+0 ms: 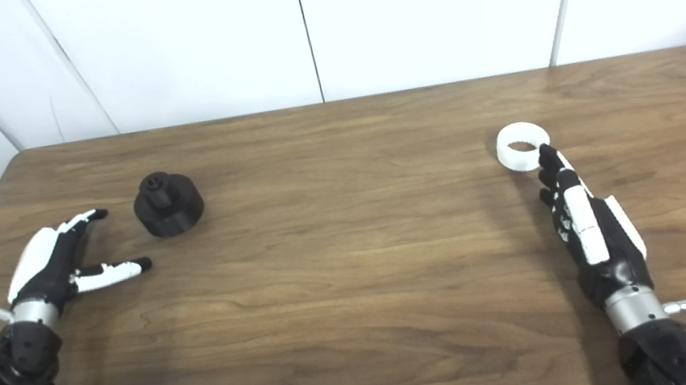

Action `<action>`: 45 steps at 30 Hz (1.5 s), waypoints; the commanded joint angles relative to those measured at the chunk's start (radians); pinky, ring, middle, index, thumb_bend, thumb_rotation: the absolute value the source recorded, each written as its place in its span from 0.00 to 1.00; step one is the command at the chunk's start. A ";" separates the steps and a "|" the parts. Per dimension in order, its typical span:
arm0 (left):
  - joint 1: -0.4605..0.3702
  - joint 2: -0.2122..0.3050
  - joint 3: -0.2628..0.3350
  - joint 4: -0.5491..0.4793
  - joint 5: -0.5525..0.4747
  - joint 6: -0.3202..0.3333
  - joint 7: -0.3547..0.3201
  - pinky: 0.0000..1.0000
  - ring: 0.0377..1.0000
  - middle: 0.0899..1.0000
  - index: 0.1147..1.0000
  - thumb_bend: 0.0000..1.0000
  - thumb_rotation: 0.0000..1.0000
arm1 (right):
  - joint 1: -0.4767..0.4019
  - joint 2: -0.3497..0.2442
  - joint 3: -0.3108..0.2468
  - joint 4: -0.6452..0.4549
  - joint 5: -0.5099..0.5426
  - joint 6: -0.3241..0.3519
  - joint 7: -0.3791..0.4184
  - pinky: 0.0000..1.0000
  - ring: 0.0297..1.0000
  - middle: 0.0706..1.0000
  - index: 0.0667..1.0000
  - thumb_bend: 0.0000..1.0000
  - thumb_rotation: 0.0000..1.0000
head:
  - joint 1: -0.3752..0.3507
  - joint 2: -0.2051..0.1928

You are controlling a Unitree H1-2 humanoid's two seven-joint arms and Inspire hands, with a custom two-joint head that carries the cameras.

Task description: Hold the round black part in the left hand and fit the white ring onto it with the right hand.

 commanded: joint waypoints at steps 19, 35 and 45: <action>-0.096 0.022 -0.040 -0.037 -0.008 0.086 -0.053 0.94 1.00 0.98 0.87 0.94 0.39 | -0.009 -0.002 -0.002 -0.044 -0.021 -0.016 -0.007 1.00 1.00 0.97 0.97 0.61 1.00 | -0.006 0.001; -0.157 0.009 -0.104 0.002 0.005 0.060 -0.045 0.95 1.00 0.97 0.87 0.96 0.37 | -0.003 0.005 0.000 -0.045 -0.029 -0.024 -0.009 1.00 1.00 0.97 0.97 0.60 1.00 | -0.015 -0.004; -0.169 -0.007 -0.127 0.009 0.015 0.057 -0.042 0.94 1.00 0.97 0.87 0.96 0.31 | 0.006 0.002 -0.003 -0.047 -0.037 -0.023 -0.015 1.00 1.00 0.97 0.97 0.61 1.00 | -0.018 -0.005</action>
